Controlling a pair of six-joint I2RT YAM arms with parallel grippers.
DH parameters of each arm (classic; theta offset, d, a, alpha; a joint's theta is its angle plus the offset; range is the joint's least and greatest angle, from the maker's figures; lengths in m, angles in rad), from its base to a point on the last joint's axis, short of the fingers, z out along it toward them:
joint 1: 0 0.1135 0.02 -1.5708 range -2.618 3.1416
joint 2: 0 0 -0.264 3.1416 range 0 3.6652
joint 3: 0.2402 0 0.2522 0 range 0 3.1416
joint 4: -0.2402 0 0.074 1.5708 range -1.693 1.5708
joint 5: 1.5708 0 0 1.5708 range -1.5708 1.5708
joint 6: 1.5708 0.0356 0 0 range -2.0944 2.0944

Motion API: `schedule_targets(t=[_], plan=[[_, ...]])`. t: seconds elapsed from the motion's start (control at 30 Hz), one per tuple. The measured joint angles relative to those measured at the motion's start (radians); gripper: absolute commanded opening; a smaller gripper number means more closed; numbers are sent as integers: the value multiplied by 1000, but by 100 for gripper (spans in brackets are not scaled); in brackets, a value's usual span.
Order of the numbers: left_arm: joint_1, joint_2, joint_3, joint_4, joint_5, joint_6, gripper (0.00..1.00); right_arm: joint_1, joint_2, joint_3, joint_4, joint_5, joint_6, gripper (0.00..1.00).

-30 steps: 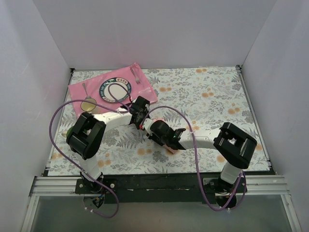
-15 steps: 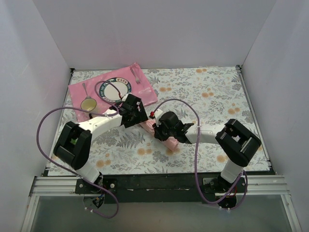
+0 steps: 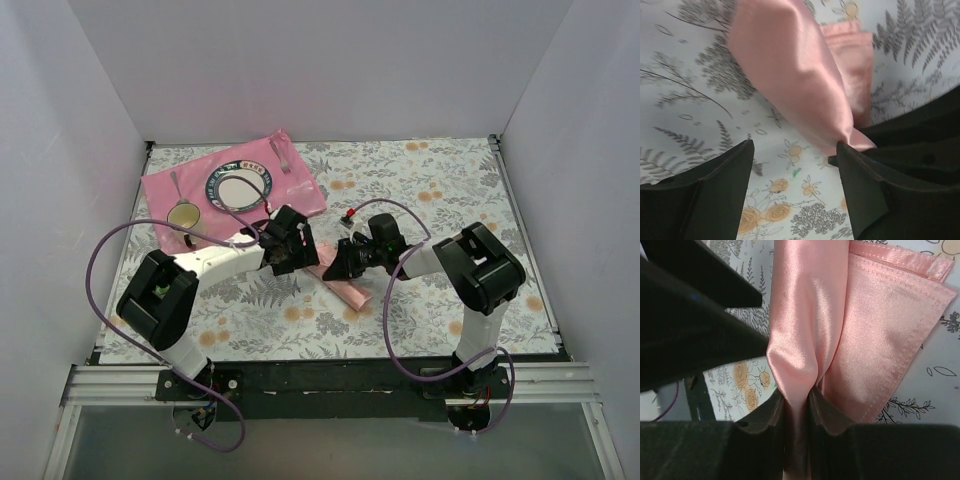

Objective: Fold the napkin, place the utensils inside, and roll it up
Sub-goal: Roll the napkin with the utensil

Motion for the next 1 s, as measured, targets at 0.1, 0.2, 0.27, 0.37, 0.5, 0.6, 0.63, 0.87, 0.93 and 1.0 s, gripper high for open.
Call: schedule_targets(t=[0.1,0.2,0.27,0.37,0.5,0.6,0.63,0.87,0.93,1.0], plan=[[-56,11,2,9,15,-18,54,-26,35,-14,72,-68,59,20],[-75,11,13,39,31,-41,46,-37,55,-24,116,-109,99,21],[-72,11,20,61,31,-52,43,-40,61,-29,130,-125,116,22],[-67,13,31,93,31,-77,40,-43,66,-34,139,-139,129,24],[-54,44,37,137,35,-101,39,-44,67,-34,139,-141,137,24],[-50,70,38,167,44,-110,38,-50,67,-34,127,-133,146,27],[-48,74,38,177,46,-112,38,-50,66,-34,125,-132,146,28],[-46,124,26,237,53,-121,37,-40,-16,-6,-60,-66,33,53],[-46,124,10,251,52,-123,37,-31,-56,16,-163,-11,-28,57],[-45,124,-2,260,52,-125,37,-27,-92,42,-264,44,-87,62]])
